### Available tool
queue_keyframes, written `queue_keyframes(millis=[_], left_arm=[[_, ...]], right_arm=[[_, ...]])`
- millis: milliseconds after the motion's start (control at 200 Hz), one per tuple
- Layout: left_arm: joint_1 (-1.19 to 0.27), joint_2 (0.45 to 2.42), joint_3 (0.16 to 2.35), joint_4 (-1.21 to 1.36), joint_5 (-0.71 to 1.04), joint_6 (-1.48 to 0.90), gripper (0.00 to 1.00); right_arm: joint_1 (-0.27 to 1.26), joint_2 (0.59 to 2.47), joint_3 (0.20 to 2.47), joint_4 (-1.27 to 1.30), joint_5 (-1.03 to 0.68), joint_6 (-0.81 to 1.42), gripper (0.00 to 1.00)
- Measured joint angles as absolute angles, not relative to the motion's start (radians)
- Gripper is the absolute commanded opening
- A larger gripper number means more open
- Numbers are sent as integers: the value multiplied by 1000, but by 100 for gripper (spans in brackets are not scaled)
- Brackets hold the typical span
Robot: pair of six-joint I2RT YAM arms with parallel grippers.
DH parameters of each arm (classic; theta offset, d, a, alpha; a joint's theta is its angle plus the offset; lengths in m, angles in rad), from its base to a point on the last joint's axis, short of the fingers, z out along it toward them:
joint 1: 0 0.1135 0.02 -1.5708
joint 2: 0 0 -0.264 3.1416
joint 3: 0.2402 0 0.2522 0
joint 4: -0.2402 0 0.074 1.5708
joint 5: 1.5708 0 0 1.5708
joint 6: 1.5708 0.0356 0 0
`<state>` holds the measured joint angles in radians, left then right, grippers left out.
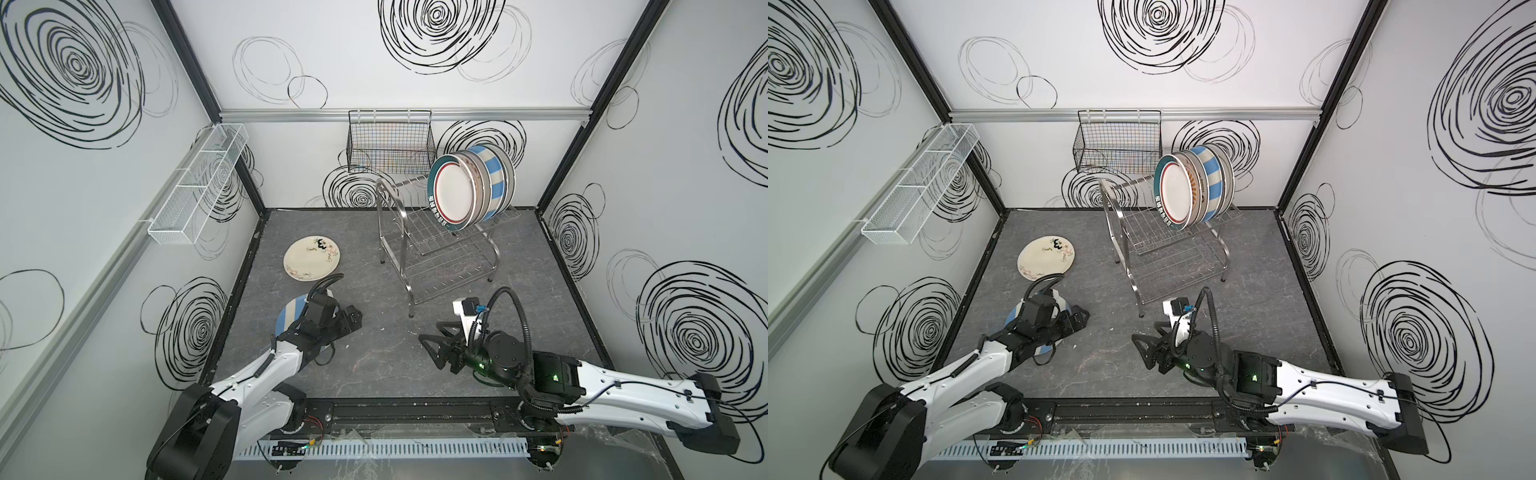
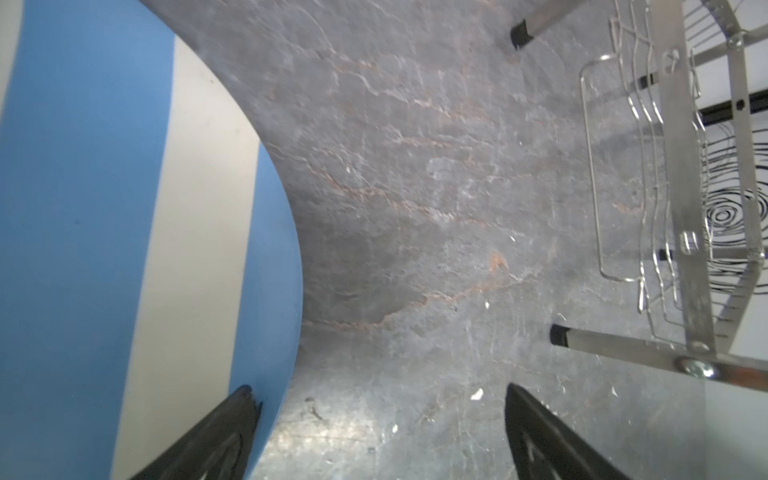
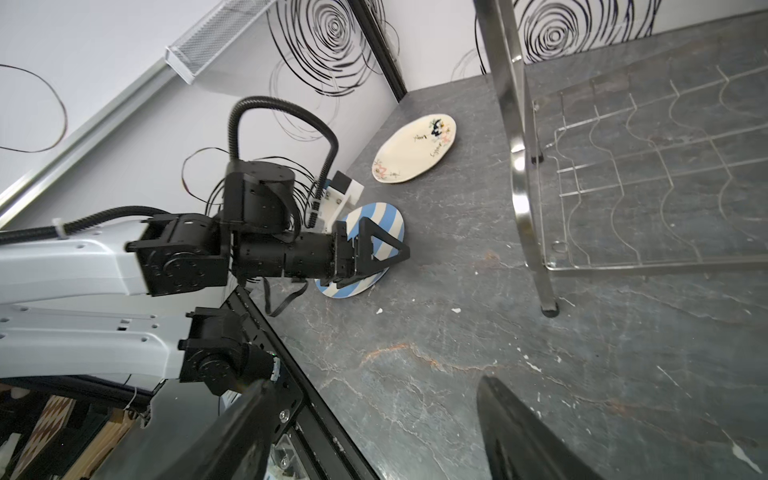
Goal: Load the plates into the dish rack
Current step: 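Lower the right gripper toward the table while the left gripper moves to the blue-striped plate, then push the blue-striped plate toward the right gripper with the left gripper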
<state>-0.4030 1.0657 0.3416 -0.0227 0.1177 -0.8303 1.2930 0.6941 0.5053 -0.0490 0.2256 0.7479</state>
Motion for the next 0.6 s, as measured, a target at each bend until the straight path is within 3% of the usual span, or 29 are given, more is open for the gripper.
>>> queue_keyframes(millis=[285,600], left_arm=[[-618,1130,352,69,112,-917,96],[-808,1217,417,107,91,-979,96]], right_arm=[[1289,812,368,67,154,907,79],[1289,742,276,138,153,1026,78]])
